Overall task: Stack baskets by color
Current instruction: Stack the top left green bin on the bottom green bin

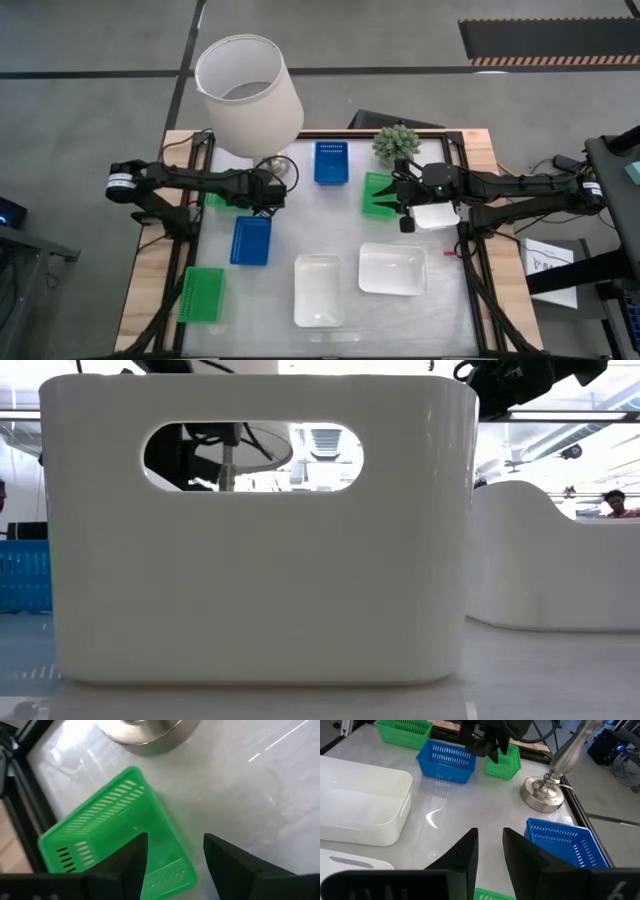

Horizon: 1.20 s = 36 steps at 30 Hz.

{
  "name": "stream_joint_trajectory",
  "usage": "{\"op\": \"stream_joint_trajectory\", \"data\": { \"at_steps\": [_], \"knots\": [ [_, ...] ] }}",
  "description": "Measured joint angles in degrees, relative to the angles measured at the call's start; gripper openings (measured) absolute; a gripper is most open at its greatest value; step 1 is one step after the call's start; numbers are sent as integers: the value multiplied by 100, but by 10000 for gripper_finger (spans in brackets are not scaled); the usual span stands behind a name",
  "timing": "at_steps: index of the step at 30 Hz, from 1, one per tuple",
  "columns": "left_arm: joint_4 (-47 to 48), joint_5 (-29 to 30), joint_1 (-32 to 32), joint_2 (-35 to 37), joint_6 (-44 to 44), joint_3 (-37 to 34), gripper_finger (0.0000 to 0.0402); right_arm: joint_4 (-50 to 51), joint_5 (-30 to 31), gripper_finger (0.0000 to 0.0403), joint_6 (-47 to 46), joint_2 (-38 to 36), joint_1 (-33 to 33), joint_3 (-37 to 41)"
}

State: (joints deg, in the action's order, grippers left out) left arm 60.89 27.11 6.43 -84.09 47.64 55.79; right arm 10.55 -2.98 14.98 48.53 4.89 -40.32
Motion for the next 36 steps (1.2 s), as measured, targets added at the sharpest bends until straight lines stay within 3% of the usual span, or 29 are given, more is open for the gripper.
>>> {"op": "stream_joint_trajectory", "data": {
  "at_steps": [8, 18, 22, 29, 36],
  "knots": [
    [-1078, 48, 11, 2, 57, -668, 177, -2, 0, 82, -39, 0, 0, 7],
    [-1243, 186, 11, 2, 304, -1045, 172, -4, 0, 82, -87, 0, 0, 13],
    [-1240, 216, 11, 2, 302, -1051, 131, -6, 0, 82, -93, 0, 0, 22],
    [-1217, 276, -18, 13, 260, -1049, 12, -4, 0, 82, -153, 0, 0, 26],
    [-287, 485, -250, 71, 306, -579, 2, 0, 0, 82, -153, 0, 0, 28]
  ]
}}
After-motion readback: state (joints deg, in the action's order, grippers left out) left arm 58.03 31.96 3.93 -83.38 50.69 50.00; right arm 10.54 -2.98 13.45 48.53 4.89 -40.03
